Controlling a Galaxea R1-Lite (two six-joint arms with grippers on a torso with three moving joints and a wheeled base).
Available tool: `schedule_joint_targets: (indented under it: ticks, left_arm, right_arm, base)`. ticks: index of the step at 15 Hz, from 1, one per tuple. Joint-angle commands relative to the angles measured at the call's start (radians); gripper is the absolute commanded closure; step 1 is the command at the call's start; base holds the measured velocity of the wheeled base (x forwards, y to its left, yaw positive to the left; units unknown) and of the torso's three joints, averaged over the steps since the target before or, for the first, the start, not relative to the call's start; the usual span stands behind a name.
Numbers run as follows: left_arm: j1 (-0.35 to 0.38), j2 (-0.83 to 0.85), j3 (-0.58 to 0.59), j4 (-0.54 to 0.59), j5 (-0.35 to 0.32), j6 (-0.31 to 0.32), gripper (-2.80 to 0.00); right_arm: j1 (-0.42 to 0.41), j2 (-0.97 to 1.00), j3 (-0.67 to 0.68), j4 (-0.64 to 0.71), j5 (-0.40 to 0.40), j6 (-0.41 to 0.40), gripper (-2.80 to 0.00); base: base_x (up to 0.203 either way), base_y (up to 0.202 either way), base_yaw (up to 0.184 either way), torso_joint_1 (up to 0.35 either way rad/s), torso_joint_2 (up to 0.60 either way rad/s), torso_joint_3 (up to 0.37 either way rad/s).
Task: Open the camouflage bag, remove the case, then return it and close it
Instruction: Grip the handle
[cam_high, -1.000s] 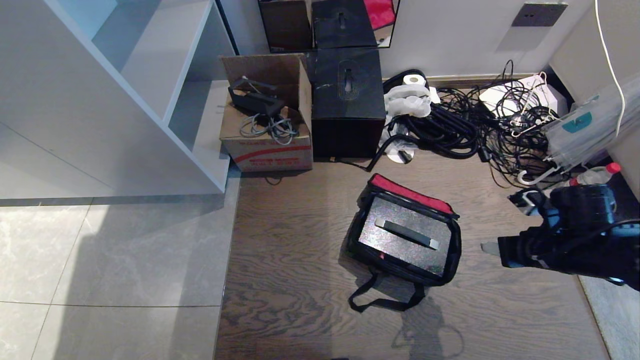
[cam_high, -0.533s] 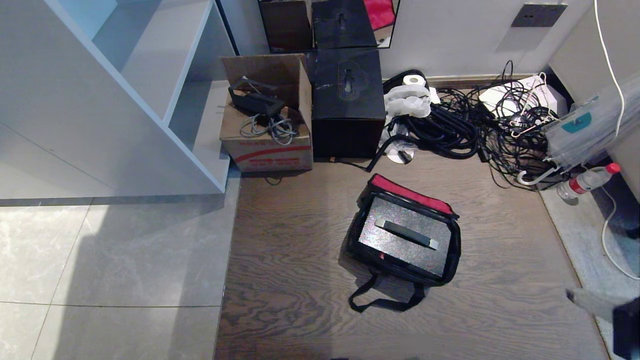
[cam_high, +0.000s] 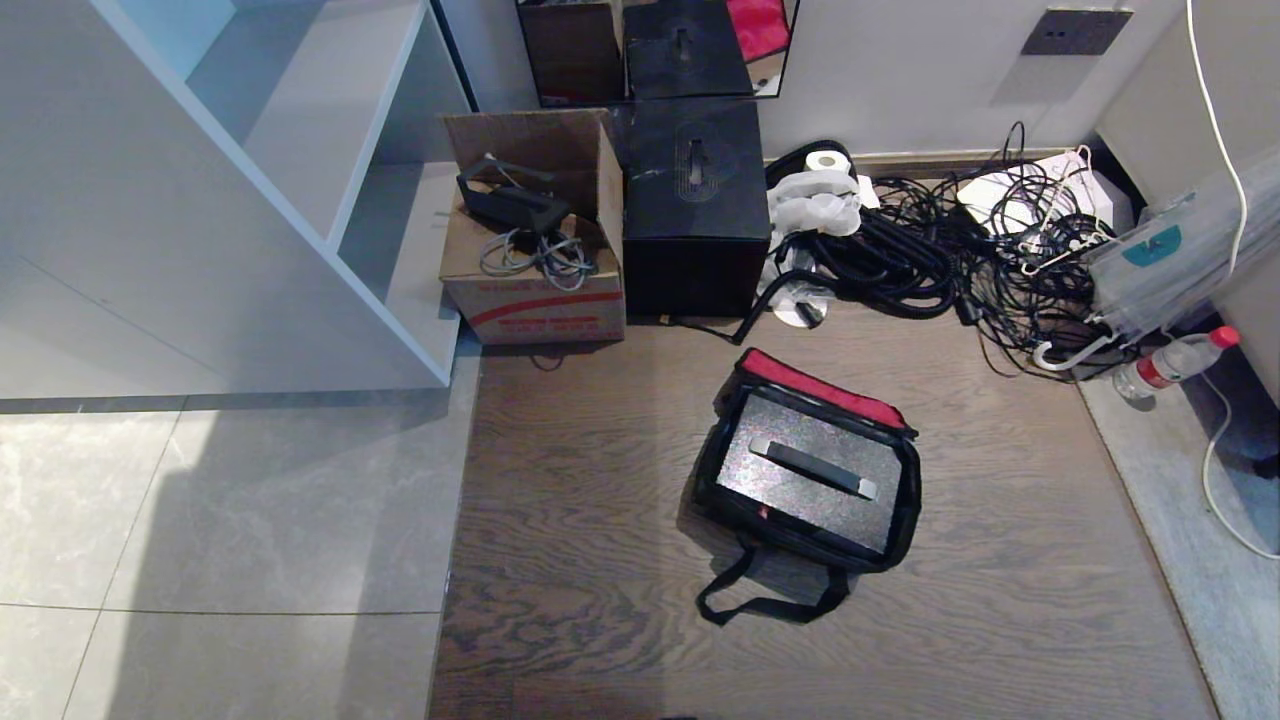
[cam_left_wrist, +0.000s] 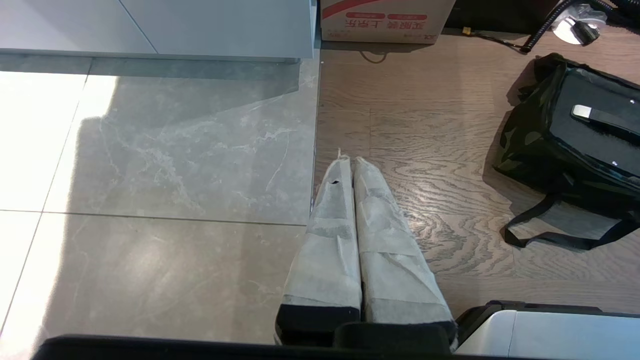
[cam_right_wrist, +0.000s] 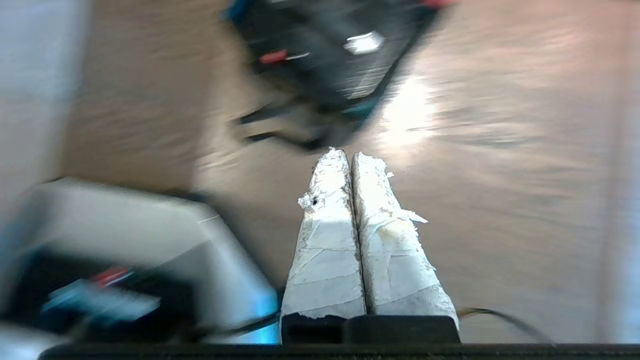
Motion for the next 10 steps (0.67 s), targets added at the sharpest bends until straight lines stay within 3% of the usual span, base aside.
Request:
schedule_joint_targets:
  ticks: [1,4,10]
  left_arm:
    - [0.000,0.000,0.000,0.000,0.001,0.000,0.00]
    - [0.000,0.000,0.000,0.000,0.001,-0.001,0.00]
    - [0.000,0.000,0.000,0.000,0.001,-0.001,0.00]
  right_arm:
    - [0.004,-0.034,0.052,-0.094,-0.048,-0.008,0.00]
    - [-0.019,-0.063,0.052,-0.069,-0.042,0.016,0.00]
    - [-0.056,-0.326,0.052,-0.019,-0.047,0.024,0.00]
  base:
    - [0.000,0.000,0.000,0.000,0.00,0.000]
    - [0.000,0.000,0.000,0.000,0.00,0.000]
    - [0.000,0.000,0.000,0.000,0.00,0.000]
